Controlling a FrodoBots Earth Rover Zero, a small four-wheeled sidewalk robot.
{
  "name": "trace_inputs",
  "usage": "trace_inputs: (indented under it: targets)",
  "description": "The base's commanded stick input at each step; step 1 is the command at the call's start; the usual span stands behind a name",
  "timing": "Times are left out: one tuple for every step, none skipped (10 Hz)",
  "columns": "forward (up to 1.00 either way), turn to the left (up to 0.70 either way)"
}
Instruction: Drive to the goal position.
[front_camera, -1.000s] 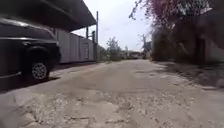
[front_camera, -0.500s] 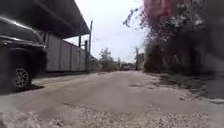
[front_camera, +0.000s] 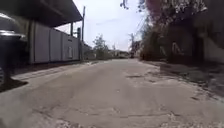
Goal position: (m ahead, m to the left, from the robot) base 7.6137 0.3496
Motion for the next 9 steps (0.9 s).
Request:
trace_inputs:
  targets:
    - [1.0,0.0]
    - [1.0,0.0]
    - [1.0,-0.26]
    - [1.0,-0.4]
    - [1.0,-0.4]
    - [1.0,-0.4]
    - [1.0,-0.4]
    - [1.0,-0.12]
    - [1.0,0.0]
